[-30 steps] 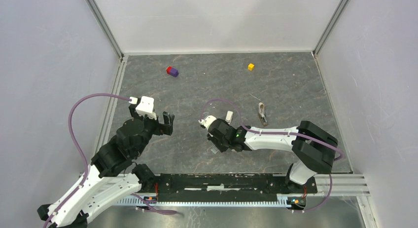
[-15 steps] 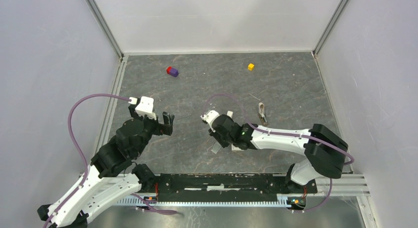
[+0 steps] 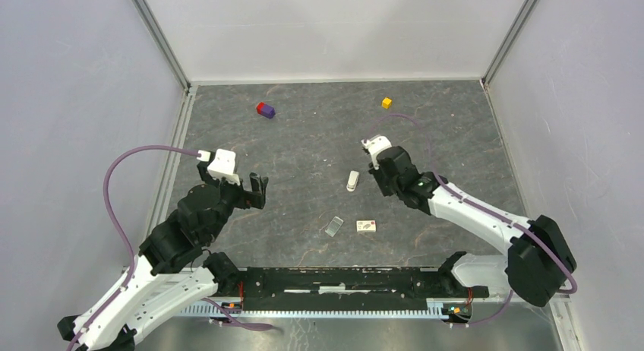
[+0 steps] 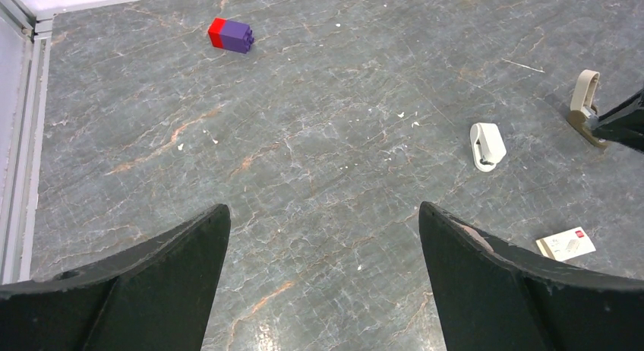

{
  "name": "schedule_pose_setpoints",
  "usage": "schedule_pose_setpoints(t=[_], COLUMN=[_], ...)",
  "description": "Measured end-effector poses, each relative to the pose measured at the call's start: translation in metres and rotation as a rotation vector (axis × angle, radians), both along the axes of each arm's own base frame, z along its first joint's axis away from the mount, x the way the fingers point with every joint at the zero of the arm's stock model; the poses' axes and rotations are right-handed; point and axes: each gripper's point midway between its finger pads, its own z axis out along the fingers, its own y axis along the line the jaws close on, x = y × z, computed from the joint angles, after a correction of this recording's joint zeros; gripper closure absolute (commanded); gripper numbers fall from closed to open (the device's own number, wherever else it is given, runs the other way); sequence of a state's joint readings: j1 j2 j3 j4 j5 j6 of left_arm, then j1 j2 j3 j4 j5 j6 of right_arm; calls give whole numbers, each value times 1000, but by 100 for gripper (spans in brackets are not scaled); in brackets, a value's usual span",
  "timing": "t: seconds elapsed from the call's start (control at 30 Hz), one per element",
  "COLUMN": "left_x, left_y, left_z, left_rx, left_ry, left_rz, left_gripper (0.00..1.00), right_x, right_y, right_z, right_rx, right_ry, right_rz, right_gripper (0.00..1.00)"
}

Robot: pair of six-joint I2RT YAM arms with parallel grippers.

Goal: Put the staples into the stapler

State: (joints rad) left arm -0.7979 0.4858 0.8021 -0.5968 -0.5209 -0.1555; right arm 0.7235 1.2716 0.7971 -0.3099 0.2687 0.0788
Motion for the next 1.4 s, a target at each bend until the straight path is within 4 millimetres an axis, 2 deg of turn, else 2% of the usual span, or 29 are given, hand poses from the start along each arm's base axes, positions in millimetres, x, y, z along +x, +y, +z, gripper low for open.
schedule_pose_setpoints(t=[0.1, 0.2, 0.37, 0.47, 0.67, 0.83, 1.17, 1.4], left_x=[0, -1, -1, -2, -2, -3, -3, -3], left_y=[0, -1, 0, 0, 0, -1, -3, -3], left_z=[0, 0, 0, 0, 1, 0, 0, 0], left_rx=[-1, -2, -6, -8, -10, -12, -13, -13], left_ry=[-1, 0, -2, -5, -6, -4, -2, -2], left_rz=[-1, -5, -8, -8, -10, -18, -27, -29], left_gripper=[0, 0, 0, 0, 0, 0, 0, 0], right_x=[3, 4, 8, 11, 20, 20, -9, -19], right_y=[-31, -54, -81, -89, -98, -94, -100, -99], right_z=[-8, -20, -35, -42, -44, -45, -62, -75], right_rx=[-49, -86, -118, -116, -79, -51, 52, 73], right_ry=[14, 44, 96, 123, 132, 141, 214, 250], right_rz=[-62, -109, -157, -174, -191, -162, -347, -382], right_gripper=[74, 74, 74, 74, 72, 70, 67, 61])
